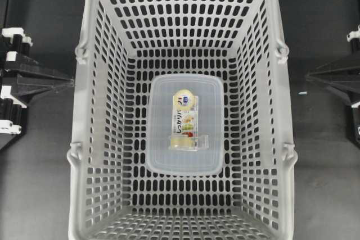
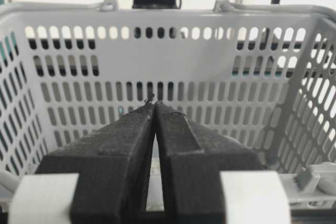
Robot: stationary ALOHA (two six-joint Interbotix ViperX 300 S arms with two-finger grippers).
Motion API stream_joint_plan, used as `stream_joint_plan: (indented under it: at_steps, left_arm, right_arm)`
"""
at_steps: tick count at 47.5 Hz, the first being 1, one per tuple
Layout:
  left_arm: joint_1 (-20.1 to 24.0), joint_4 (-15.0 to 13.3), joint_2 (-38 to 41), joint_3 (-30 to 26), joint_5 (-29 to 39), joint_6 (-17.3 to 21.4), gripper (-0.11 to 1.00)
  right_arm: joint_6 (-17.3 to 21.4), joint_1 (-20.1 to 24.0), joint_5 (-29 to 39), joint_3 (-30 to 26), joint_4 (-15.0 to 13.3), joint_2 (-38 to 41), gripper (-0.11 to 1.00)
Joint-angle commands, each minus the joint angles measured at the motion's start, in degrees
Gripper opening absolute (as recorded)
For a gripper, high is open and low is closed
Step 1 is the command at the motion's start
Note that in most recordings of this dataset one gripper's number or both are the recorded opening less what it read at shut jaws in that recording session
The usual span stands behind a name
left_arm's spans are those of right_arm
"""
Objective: Pick up the tape dispenser from the shopping basket with the left arm.
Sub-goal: 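Move the left gripper over the clear tape dispenser in the basket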
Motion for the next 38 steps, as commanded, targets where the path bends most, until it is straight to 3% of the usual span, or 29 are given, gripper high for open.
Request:
stream_joint_plan:
  at_steps: [1,5,16,26,31,38]
  left_arm:
    - [-0.8,2.4,2.0,-4.2,1.9,-1.1,0.06]
    - [-1.2,2.4,4.6,-7.8,6.2,-2.1,0.00]
    - [-3.3,2.4,15.8,-20.4,21.7,-2.5,0.00]
    - [-4.4,2.4,26.5,-29.4,31.4,-2.1,0.00]
    - [-4.9,2.4,31.7,-33.9,34.8,-2.0,0.00]
    - [-5.3,2.5,37.5,-39.7,40.2,-2.5,0.00]
  right_arm:
    - [0.2,-0.3,-0.4,-1.0,0.3,0.5,0.00]
    - [0.3,-0.3,-0.1,-1.0,0.4,0.5,0.00]
    - [0.4,-0.3,0.7,-1.0,0.6,0.6,0.00]
    - [1.0,-0.3,3.1,-1.1,0.6,0.4,0.02]
    - [2.3,-0.3,4.0,-1.1,0.6,0.1,0.18]
    - [3.1,-0.3,5.3,-1.1,0.6,-0.2,0.56]
